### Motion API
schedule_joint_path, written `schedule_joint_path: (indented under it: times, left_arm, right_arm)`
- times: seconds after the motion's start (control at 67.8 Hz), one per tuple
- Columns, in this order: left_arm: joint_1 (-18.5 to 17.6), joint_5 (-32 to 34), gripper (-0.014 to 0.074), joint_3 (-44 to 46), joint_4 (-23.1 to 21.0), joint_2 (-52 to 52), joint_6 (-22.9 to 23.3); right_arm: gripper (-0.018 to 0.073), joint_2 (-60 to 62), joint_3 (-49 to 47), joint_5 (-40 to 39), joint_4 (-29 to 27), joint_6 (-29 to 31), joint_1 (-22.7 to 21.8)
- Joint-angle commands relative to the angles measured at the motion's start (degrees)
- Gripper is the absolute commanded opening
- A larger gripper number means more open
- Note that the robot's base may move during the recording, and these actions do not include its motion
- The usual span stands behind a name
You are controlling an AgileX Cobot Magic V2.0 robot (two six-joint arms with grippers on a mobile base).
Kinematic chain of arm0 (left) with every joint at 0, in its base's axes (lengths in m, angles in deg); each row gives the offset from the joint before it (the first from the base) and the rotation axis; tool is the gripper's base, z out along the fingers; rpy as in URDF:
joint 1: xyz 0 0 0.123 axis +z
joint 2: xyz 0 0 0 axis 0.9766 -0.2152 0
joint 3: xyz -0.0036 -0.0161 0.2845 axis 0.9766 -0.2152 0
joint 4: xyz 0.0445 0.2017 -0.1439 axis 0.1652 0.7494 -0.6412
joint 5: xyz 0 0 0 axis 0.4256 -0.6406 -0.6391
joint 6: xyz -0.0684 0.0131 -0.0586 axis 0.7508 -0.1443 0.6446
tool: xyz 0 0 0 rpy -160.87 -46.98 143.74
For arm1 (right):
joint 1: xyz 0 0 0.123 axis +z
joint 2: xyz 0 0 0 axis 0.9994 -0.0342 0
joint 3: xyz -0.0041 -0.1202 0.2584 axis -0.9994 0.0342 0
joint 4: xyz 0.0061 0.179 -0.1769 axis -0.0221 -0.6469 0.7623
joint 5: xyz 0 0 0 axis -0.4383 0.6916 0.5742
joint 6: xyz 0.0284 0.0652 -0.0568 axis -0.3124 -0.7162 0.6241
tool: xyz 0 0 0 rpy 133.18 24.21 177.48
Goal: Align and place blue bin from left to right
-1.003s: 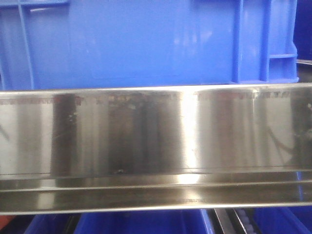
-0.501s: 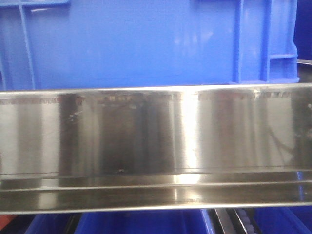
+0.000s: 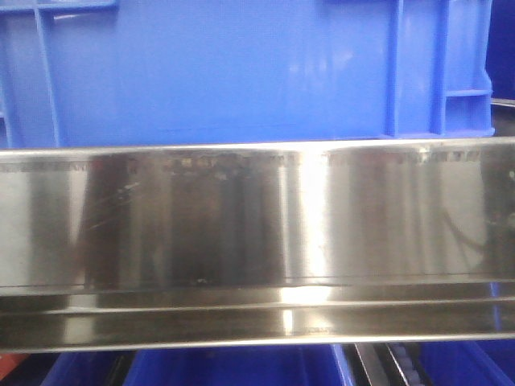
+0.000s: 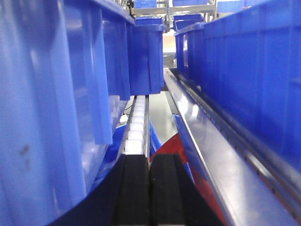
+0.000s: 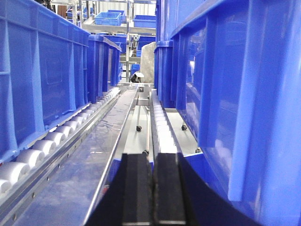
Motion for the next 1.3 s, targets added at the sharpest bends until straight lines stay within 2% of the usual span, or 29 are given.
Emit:
schedule_joint_path:
  times: [0.0,0.147,0.221,0.251,0.383,0.678,1.283]
  left_arm:
    - [-0.7,3.4,-0.0111,-1.1,0.3,0.2,-0.3]
    - [-2.9,11.7,-0.0111,-4.8,0.7,0.2,5.4]
    - [-4.2,14.3,-0.0111,-5.2,0.8,0.2,5.7]
    - [-4.9,11.1,-0.0111,-5.2,0.8,0.2,6.2]
    - [-6.7,9.3,-0.0111,-5.2,1.5,0.2,6.4]
    - [-4.5,9.1,-0.0111,-5.2,1.3,0.2,6.4]
    - [-4.5,9.1,-0.0111,-5.2,1.1,0.2,6.4]
  right_arm:
    - [-0.0163,0.2,0.0,-0.9,-0.2,-0.1,-0.3]
    - [-0.0163,0.2,0.0,-0.9,-0.2,-0.1,-0.3]
    - [-0.0163,0.2,0.0,-0.9,-0.2,-0.1,-0.3]
    - [-0.0163,0.2,0.0,-0.9,-0.2,-0.1,-0.3]
    - [-0.0163,0.2,0.0,-0.9,-0.2,-0.1,-0.3]
    - [-0.0163,0.2,0.0,-0.9,-0.2,-0.1,-0.3]
    - [-0.0163,0.2,0.0,-0.9,-0.2,-0.1,-0.3]
